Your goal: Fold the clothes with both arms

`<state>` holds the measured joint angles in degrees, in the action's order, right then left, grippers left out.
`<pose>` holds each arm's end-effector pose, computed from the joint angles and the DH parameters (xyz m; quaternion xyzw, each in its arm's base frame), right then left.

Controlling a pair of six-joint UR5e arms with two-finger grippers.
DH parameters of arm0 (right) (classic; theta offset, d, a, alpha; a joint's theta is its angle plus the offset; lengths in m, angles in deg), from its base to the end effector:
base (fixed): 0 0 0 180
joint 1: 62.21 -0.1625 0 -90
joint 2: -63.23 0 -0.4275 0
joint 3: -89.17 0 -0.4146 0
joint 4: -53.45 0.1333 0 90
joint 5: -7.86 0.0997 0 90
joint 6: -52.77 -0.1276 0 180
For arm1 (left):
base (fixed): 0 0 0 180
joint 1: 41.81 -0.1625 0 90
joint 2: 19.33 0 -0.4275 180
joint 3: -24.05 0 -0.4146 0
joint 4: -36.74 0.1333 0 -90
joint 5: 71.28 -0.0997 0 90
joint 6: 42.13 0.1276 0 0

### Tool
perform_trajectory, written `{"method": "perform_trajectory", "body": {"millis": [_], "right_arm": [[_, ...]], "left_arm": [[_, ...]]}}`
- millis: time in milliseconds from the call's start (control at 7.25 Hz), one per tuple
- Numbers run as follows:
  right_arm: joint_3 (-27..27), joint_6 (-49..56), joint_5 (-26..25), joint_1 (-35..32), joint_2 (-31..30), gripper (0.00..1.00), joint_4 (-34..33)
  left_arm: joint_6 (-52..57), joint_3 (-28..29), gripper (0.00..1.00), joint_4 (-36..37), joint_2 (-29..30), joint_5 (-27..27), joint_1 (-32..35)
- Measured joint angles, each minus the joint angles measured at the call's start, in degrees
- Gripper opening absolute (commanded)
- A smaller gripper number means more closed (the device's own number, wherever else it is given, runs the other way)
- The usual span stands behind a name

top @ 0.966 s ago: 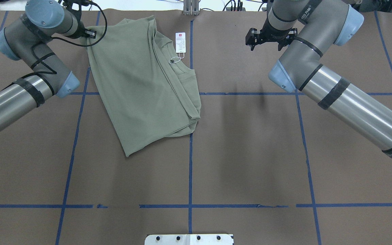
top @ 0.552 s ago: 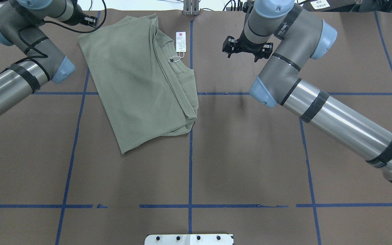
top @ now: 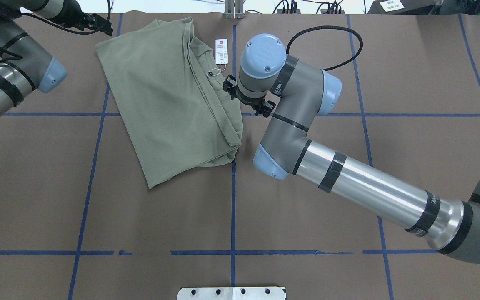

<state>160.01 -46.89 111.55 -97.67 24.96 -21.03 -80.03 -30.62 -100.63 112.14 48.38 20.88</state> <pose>-0.6275 -0.5735 0.2127 -0.0158 -0.4186 0.3030 0.8560 0.3248 -0.7819 0.4243 0.2434 0.4270 0.0351 0.8701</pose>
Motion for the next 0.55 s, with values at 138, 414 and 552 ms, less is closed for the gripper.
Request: {"method": "perform_trajectory", "body": {"millis": [138, 414, 552], "right_arm": [[-0.05, -1.23, -1.45, 1.63, -0.02, 0.71, -0.39], [-0.14, -1.79, -3.51, 3.59, -0.48, 0.55, -0.67], [-0.16, -1.77, -4.36, 4.02, -0.6, 0.48, -0.68]], "left_arm": [[-0.04, -0.12, 1.0, 0.0, -0.13, 0.09, 0.0], [-0.06, -0.17, 1.0, -0.01, -0.29, 0.13, -0.01], [-0.07, -0.17, 1.0, -0.01, -0.31, 0.13, -0.02]]}}
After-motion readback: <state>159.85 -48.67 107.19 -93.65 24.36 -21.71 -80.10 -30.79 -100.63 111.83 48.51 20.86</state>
